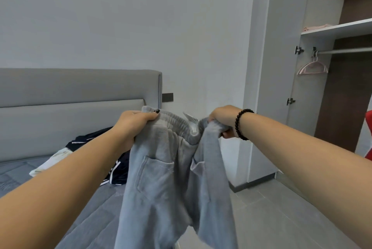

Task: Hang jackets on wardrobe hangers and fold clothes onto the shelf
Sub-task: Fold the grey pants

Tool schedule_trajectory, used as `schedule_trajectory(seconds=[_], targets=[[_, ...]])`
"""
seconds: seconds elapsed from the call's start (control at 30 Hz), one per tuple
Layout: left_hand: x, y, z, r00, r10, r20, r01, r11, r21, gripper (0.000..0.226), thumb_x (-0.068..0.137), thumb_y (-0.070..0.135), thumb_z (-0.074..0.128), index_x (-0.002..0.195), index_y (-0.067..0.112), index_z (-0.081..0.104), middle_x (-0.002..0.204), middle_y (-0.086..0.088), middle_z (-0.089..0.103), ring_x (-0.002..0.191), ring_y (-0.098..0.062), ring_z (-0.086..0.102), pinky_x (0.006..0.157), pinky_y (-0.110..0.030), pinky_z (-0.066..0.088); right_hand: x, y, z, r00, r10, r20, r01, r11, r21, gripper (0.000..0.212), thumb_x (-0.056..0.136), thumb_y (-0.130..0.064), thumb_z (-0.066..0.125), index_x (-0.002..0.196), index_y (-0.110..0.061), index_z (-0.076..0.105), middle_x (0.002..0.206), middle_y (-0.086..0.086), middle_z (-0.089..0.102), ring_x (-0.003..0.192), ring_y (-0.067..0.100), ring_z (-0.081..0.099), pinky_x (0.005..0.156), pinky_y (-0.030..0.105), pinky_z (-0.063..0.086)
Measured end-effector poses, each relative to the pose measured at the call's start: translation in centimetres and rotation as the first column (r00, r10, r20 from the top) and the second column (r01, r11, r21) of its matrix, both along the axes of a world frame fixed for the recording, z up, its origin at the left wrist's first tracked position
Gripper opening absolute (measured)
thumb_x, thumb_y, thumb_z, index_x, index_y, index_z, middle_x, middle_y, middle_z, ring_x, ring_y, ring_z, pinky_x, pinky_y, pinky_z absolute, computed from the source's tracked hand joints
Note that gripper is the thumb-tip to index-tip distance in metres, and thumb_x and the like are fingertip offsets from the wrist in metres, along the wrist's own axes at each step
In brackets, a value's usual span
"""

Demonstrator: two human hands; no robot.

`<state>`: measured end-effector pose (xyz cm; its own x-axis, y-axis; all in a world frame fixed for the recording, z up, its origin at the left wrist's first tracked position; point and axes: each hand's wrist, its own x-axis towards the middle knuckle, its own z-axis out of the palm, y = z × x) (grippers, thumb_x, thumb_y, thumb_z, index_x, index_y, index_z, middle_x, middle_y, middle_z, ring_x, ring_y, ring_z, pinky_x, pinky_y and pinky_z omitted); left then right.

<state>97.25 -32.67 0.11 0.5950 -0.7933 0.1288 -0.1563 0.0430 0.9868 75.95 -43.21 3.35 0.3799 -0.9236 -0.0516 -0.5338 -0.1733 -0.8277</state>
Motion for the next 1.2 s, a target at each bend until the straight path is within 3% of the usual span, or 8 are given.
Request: schedule_trajectory(seconds=[0.07,0.23,0.33,0.43,0.57,0.8,1.03,1.2], targets=[[-0.2,-0.2,0.2,1.0,0.004,-0.021,-0.005,1.0,-0.025,0.018,0.082,0.024,0.075,0.082,0.006,0.072,0.091,-0.015,0.074,0.093,-0.031,0.069,0.091,-0.046,0.054,1.7,1.1,0.9,0.995,0.098,0.022,-0.099,0.994,0.041,0.023,0.091,-0.009,0.05,0.069,-0.013,0.048,0.072,0.005,0.049,0.061,0.017,0.048,0.049,0.025,0.047],[-0.6,0.4,0.3,0.996,-0.084,0.031,0.087,0.987,-0.136,0.037,0.085,0.019,0.069,0.12,0.022,0.055,0.102,-0.015,0.07,0.094,-0.03,0.067,0.087,-0.048,0.055,3.8,4.0,1.8,0.958,0.207,0.198,-0.244,0.951,0.19,0.024,0.096,-0.009,0.043,0.075,-0.008,0.054,0.063,0.007,0.058,0.042,0.015,0.055,0.03,0.013,0.036],[-1.5,1.5,0.3,0.956,-0.212,0.2,0.246,0.956,-0.162,0.041,0.093,0.0,0.053,0.123,0.028,0.047,0.08,-0.017,0.066,0.074,-0.028,0.06,0.074,-0.045,0.051,4.6,4.8,1.8,0.911,0.245,0.331,-0.32,0.927,0.197,0.017,0.097,-0.01,0.043,0.09,-0.003,0.056,0.064,0.01,0.067,0.046,0.017,0.064,0.035,0.018,0.046],[-2.5,2.3,0.5,0.882,-0.294,0.368,0.353,0.93,-0.103,0.036,0.095,0.001,0.047,0.114,0.031,0.05,0.1,-0.03,0.063,0.078,-0.028,0.057,0.074,-0.045,0.048,4.7,5.0,1.9,0.903,0.25,0.35,-0.335,0.919,0.206,0.013,0.094,-0.008,0.046,0.101,0.0,0.054,0.079,0.015,0.069,0.058,0.024,0.068,0.045,0.022,0.054],[-2.7,3.0,-0.1,0.837,-0.412,0.36,0.443,0.897,-0.004,0.043,0.089,0.031,0.065,0.125,0.031,0.04,0.112,-0.008,0.064,0.088,-0.013,0.068,0.074,-0.025,0.054,4.5,5.2,1.4,0.924,0.272,0.27,-0.332,0.92,0.21,0.015,0.094,-0.007,0.047,0.101,0.001,0.056,0.082,0.013,0.067,0.064,0.022,0.068,0.055,0.026,0.058],[-1.6,3.7,-1.5,0.739,-0.493,0.459,0.514,0.853,0.089,0.049,0.085,-0.013,0.058,0.118,0.021,0.047,0.109,-0.015,0.065,0.091,-0.013,0.067,0.081,-0.027,0.055,3.2,5.5,0.2,0.934,0.345,-0.092,-0.349,0.936,-0.03,0.015,0.088,-0.014,0.054,0.076,-0.006,0.057,0.066,0.008,0.055,0.057,0.018,0.05,0.053,0.024,0.042],[0.6,3.1,-1.6,0.865,-0.41,0.289,0.464,0.874,-0.149,0.023,0.092,0.004,0.053,0.104,0.022,0.058,0.102,-0.009,0.064,0.092,-0.015,0.062,0.085,-0.03,0.052,1.4,5.4,-5.1,0.811,0.457,-0.365,-0.58,0.714,-0.393,0.034,0.078,-0.024,0.069,0.054,-0.012,0.048,0.085,-0.013,0.049,0.088,0.01,0.043,0.08,0.03,0.038],[1.8,2.8,-2.2,0.928,-0.219,0.303,0.292,0.931,-0.221,0.019,0.103,0.012,0.04,0.103,0.018,0.058,0.098,-0.004,0.063,0.093,-0.015,0.059,0.086,-0.029,0.052,1.8,6.1,-6.6,0.742,0.472,-0.477,-0.665,0.609,-0.432,0.052,0.081,-0.056,0.063,0.082,-0.004,0.061,0.107,-0.002,0.053,0.106,0.014,0.036,0.1,0.039,0.027]])
